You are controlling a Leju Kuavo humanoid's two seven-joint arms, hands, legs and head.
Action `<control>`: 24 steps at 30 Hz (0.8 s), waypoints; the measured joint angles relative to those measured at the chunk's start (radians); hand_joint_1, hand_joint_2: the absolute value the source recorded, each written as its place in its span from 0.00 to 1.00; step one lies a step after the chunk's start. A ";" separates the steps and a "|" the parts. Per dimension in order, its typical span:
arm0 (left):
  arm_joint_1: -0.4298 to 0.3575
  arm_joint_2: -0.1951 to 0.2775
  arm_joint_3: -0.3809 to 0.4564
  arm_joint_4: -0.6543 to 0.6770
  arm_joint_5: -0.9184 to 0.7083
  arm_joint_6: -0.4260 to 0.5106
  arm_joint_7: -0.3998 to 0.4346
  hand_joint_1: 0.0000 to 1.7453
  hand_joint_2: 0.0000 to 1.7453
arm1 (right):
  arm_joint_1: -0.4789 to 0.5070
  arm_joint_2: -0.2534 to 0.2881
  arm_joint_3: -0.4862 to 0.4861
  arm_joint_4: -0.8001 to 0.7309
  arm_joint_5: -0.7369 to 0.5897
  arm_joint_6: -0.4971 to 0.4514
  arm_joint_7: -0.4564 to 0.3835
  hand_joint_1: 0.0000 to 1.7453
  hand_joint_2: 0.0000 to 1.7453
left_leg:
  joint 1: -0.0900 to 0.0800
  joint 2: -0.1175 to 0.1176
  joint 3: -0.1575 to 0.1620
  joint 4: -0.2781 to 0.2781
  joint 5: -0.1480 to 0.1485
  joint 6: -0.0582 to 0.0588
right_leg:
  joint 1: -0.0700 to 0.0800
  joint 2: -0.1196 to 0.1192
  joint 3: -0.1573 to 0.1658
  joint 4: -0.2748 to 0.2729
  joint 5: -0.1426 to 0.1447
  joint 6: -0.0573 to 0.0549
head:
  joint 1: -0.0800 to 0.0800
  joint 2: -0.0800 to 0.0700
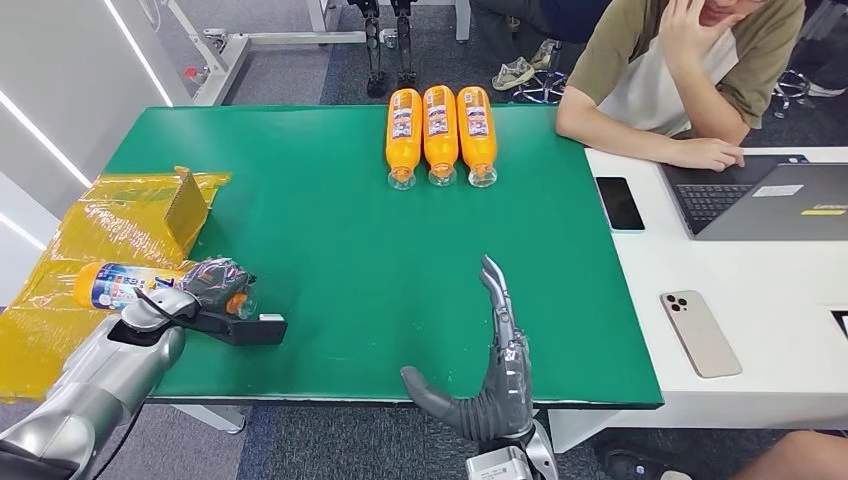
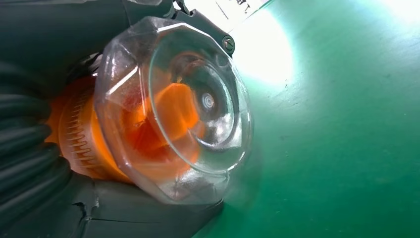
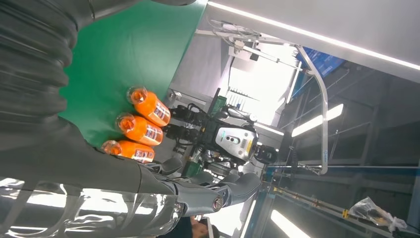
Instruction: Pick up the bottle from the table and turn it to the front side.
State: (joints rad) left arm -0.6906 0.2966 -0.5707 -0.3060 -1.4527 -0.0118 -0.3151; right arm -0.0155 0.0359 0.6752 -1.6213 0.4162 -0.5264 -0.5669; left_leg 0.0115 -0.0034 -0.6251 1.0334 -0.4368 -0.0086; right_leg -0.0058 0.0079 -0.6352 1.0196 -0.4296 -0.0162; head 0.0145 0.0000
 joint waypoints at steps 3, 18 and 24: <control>0.000 -0.001 0.000 0.001 0.000 0.000 0.000 0.33 1.00 | -0.001 0.000 0.000 0.000 0.000 0.001 0.000 0.00 1.00 | 0.000 0.000 0.000 0.000 0.000 0.000 | 0.000 -0.001 0.000 0.000 0.000 0.000 | 0.000 0.000; 0.024 -0.035 0.013 0.001 0.090 0.196 0.044 0.00 1.00 | -0.013 0.004 0.000 0.002 -0.008 0.015 0.000 0.00 1.00 | 0.000 -0.001 0.001 0.000 0.001 -0.001 | 0.000 -0.001 0.001 0.000 0.000 0.000 | 0.000 0.000; 0.024 -0.050 0.038 0.000 0.130 0.253 0.018 0.00 1.00 | -0.006 0.002 0.000 0.006 -0.019 -0.016 -0.011 0.00 1.00 | 0.000 0.000 0.001 0.000 0.001 -0.001 | 0.000 0.001 0.000 0.000 0.000 0.000 | 0.000 0.000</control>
